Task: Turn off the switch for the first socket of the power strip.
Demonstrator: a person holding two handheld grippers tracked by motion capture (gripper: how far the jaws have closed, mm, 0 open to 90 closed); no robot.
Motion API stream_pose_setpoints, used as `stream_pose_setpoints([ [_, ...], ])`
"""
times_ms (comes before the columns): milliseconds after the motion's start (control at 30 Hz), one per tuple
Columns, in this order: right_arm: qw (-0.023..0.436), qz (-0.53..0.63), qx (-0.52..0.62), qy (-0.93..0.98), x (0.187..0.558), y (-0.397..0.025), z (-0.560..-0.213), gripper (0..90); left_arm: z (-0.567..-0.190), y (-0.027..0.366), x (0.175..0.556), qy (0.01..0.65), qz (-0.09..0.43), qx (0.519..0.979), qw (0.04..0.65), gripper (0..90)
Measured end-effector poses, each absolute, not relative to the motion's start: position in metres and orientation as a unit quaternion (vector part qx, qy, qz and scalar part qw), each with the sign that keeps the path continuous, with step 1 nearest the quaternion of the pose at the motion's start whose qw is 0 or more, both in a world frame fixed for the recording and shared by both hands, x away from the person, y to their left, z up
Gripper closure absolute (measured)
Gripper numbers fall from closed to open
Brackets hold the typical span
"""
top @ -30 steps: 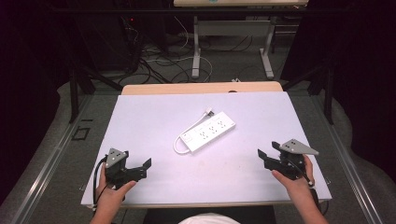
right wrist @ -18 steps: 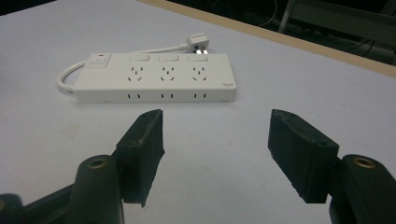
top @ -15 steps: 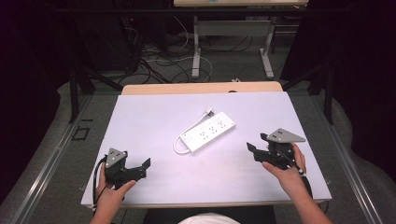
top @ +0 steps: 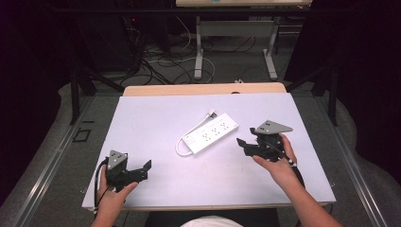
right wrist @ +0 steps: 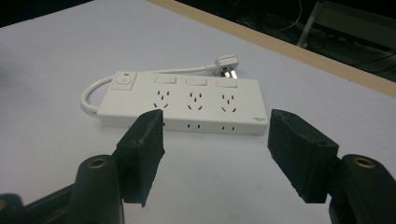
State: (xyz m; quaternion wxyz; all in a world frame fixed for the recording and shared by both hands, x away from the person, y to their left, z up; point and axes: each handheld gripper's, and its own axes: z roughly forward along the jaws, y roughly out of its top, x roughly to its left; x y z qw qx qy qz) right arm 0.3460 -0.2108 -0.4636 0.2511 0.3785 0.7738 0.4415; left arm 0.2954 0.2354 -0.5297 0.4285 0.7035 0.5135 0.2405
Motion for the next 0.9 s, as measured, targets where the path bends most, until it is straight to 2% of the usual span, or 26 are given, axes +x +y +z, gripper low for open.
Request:
stream_pose_setpoints([
  [567, 0.223, 0.435, 0.374, 0.788, 0.373, -0.176, -0.447, 36.9, -0.53, 0.235, 0.296, 0.512, 0.26, 0.71, 0.407, 4.7],
  [900, 0.212, 0.416, 0.363, 0.806, 0.392, -0.16, -0.443, 42.1, -0.53, 0.236, 0.296, 0.512, 0.261, 0.711, 0.405, 5.0],
])
